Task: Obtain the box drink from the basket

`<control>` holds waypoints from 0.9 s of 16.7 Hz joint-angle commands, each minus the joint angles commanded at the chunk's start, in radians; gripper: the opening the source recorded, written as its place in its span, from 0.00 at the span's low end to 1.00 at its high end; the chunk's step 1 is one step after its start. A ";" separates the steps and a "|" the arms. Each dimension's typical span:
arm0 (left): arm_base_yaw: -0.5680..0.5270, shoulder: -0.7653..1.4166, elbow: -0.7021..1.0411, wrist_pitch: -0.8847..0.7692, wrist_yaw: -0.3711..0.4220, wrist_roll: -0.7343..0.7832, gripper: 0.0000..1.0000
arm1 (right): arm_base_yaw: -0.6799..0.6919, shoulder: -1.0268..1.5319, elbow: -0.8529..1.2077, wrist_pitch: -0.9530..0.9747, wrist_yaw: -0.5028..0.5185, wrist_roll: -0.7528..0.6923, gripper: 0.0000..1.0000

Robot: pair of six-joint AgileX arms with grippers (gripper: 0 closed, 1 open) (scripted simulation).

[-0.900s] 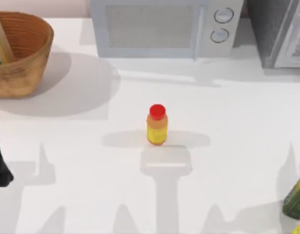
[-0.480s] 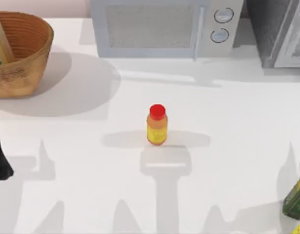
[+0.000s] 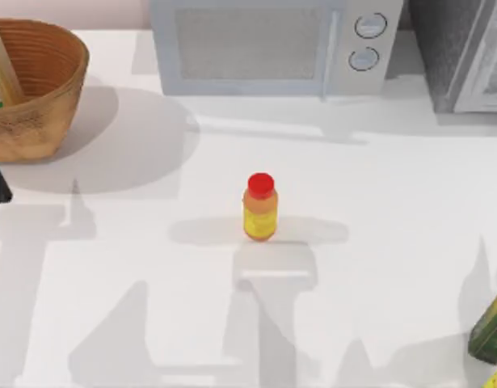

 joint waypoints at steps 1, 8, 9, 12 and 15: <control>0.007 0.089 0.034 0.062 0.010 0.001 1.00 | 0.000 0.000 0.000 0.000 0.000 0.000 1.00; 0.057 0.708 0.262 0.482 0.076 0.005 1.00 | 0.000 0.000 0.000 0.000 0.000 0.000 1.00; 0.064 0.787 0.289 0.533 0.084 0.005 1.00 | 0.000 0.000 0.000 0.000 0.000 0.000 1.00; 0.081 0.994 0.358 0.664 0.104 0.006 1.00 | 0.000 0.000 0.000 0.000 0.000 0.000 1.00; 0.093 1.140 0.405 0.753 0.117 0.007 1.00 | 0.000 0.000 0.000 0.000 0.000 0.000 1.00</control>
